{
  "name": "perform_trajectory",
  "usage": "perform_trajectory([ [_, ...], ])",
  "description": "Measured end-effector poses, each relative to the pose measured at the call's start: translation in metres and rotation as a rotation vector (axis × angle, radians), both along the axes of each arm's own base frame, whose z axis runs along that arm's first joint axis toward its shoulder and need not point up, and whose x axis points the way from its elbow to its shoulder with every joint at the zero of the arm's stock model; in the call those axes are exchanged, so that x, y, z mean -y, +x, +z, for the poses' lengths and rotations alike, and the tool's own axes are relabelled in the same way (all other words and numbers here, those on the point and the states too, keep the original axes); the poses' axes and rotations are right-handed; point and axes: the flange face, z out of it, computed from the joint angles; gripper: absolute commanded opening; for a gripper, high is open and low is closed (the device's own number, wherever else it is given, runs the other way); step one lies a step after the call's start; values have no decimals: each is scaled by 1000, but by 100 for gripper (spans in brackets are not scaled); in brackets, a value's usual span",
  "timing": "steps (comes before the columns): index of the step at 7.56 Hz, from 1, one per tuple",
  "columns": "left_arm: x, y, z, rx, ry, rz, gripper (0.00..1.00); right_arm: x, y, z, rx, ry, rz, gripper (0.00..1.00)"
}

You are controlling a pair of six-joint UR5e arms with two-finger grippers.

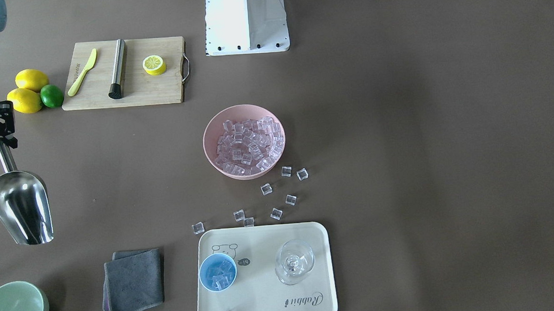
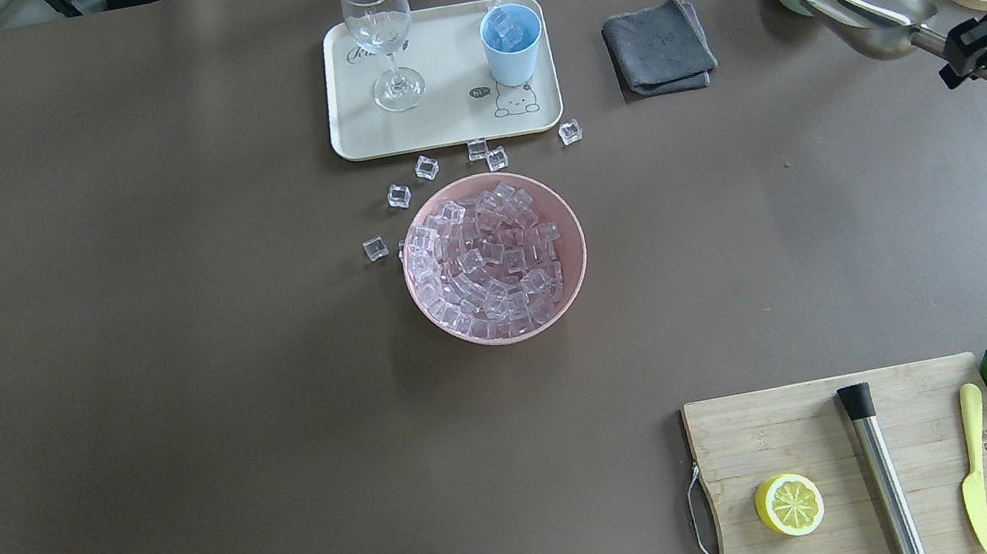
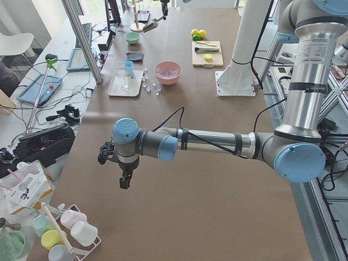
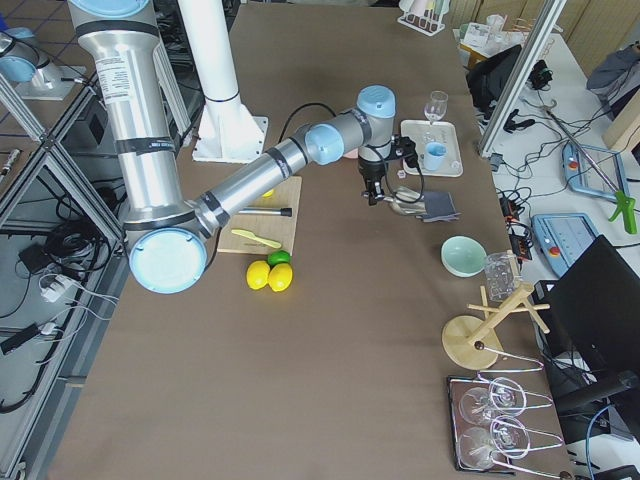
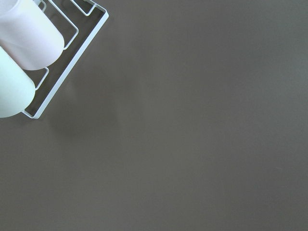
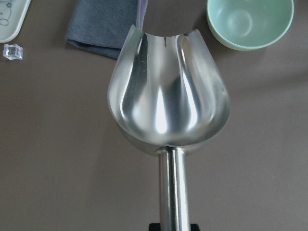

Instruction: Put ice in cup with scoop

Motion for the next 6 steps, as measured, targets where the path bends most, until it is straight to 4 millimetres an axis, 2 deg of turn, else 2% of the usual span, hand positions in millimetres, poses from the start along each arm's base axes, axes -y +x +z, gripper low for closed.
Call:
perform_trajectory([
  [2, -1, 5, -5, -2, -3, 7, 100, -46, 29, 75, 11, -24, 70, 0],
  [3, -12, 3, -9, -3, 0, 3, 99, -60, 39, 109, 3, -48, 93, 0],
  [4, -26, 2, -10, -4, 2, 0, 99, -68, 47, 138, -10, -85, 109, 0],
  [6, -39, 2, -8, -5, -10, -4, 99, -78, 57, 187, -28, -147, 140, 0],
])
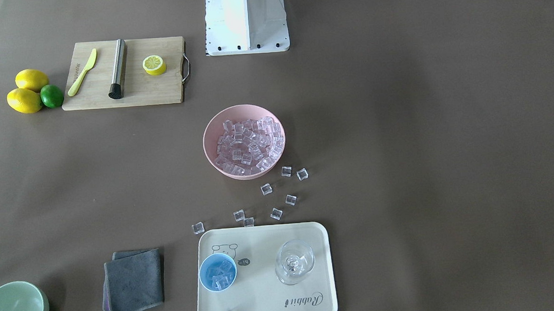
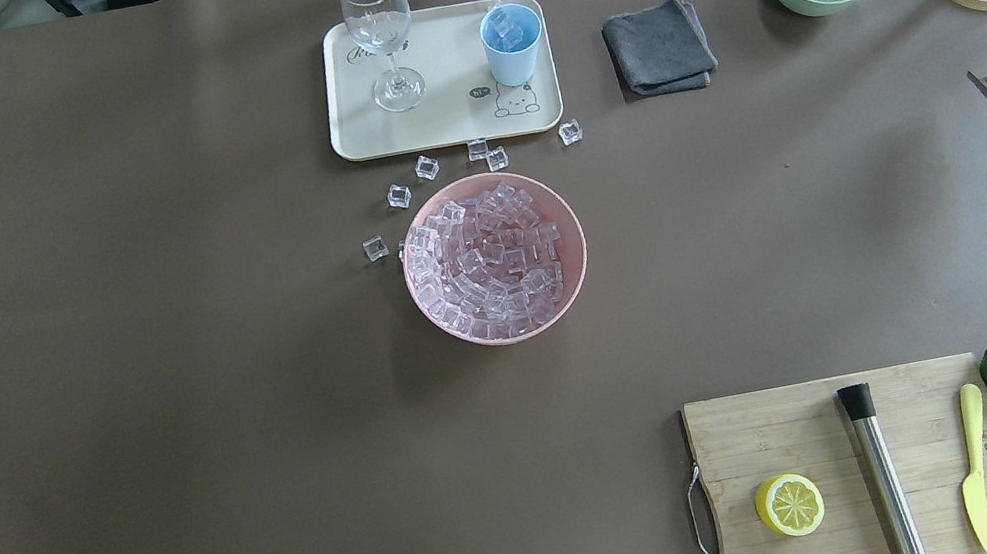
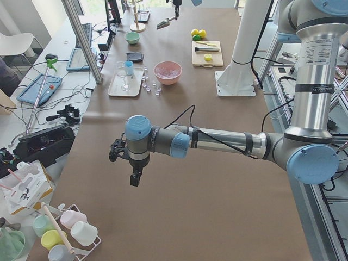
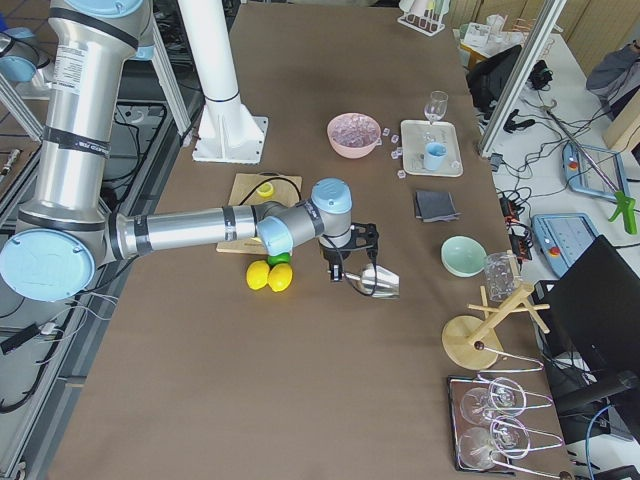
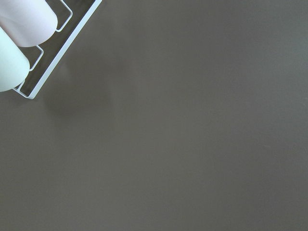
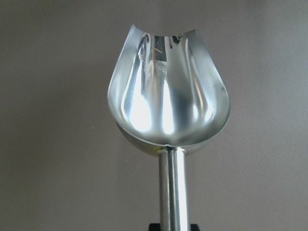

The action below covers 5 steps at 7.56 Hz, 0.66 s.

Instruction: Put ice in cup with scoop

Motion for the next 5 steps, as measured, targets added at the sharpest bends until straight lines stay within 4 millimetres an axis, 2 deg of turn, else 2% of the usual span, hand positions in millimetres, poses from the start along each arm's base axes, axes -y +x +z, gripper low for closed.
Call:
perform_trajectory([
  [2, -3, -1, 4, 1, -26, -1, 99, -13, 8, 48, 11, 1, 23, 0],
  [3, -4, -1, 5, 2, -31, -1, 100, -17, 10, 62, 17, 5, 34, 0],
  [4, -4, -1, 5, 4, -32, 2, 99, -19, 12, 70, 18, 4, 40, 11],
  [5, -4, -1, 6, 4, -31, 4, 99, -21, 12, 74, 17, 2, 42, 33],
])
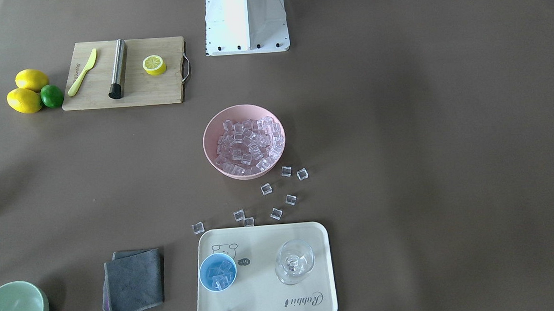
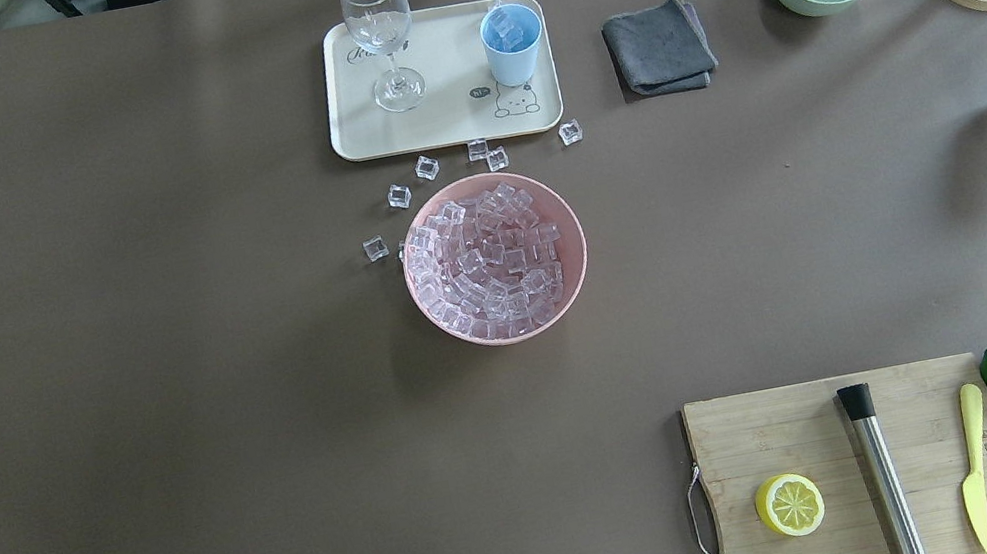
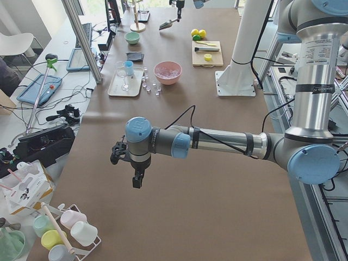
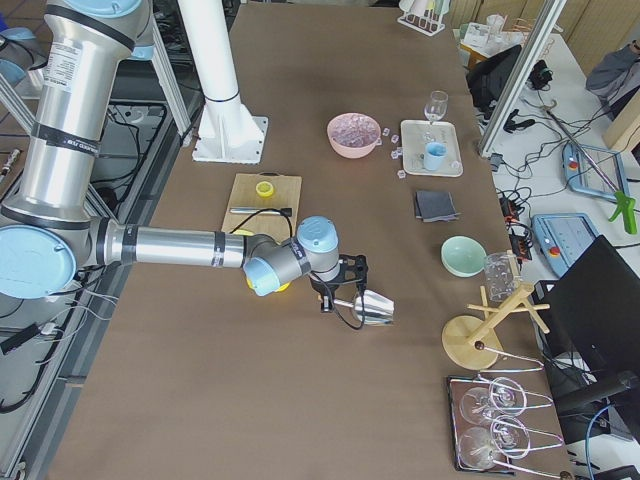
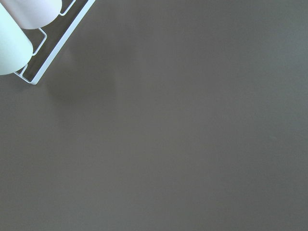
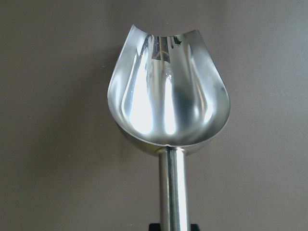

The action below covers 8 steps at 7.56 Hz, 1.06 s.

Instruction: Put ice in cup with scoop

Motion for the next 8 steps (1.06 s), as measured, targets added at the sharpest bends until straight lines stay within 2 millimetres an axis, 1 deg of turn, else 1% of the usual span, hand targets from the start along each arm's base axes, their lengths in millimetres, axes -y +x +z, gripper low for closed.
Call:
perform_trajectory([
  [1, 0, 0, 1, 0, -1, 1, 100, 0, 0, 3, -1, -3, 1, 54],
  [2, 0, 0, 1, 0, -1, 1, 99, -1, 0, 7, -4, -11, 1, 91],
  [3, 0, 1, -1, 0, 2, 2, 99, -2, 0, 12, -6, -20, 0, 100],
  [5, 2, 3, -4, -1, 7, 7, 100, -1, -1, 17, -4, -28, -6, 100],
  [7, 2, 4, -4, -1, 6, 8, 100, -2, -1, 13, 24, -22, -33, 100],
  [8, 2, 5, -4, -1, 6, 9, 100, -2, 5, 12, 38, -10, -46, 100],
])
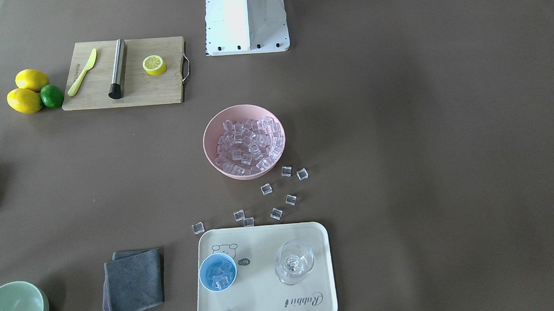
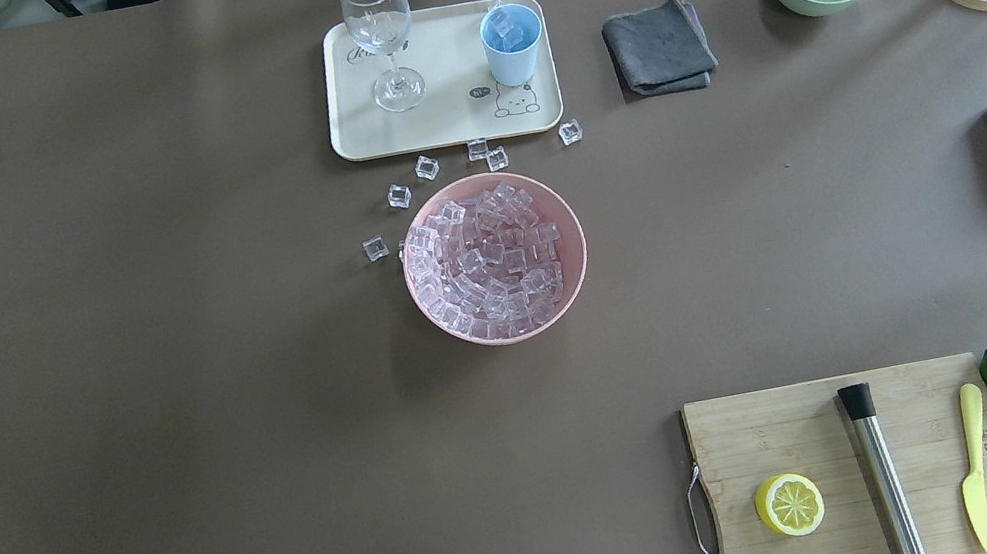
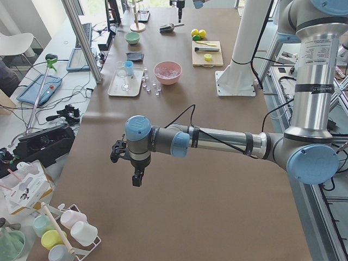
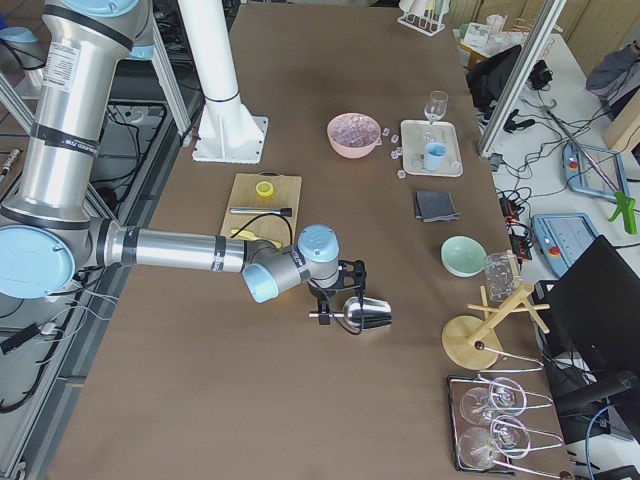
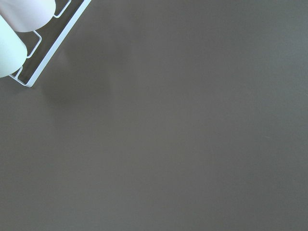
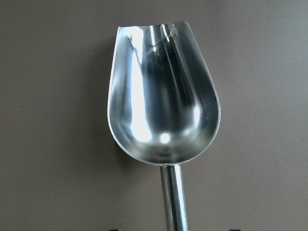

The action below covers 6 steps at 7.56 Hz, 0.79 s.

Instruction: Put ice in cup with scoop

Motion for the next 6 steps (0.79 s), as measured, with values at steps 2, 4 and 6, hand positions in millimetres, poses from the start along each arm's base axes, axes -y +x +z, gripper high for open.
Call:
perform_trajectory([
  [2, 0, 0, -1, -1, 2, 1, 99, 1, 29, 2, 19, 20, -21, 100],
  [4, 1, 0, -3, -1, 5, 1, 100, 1, 74, -10, 6, 28, -53, 100],
  [6, 1, 1, -2, -1, 4, 1, 99, -9, 123, -19, -18, 1, -99, 100],
])
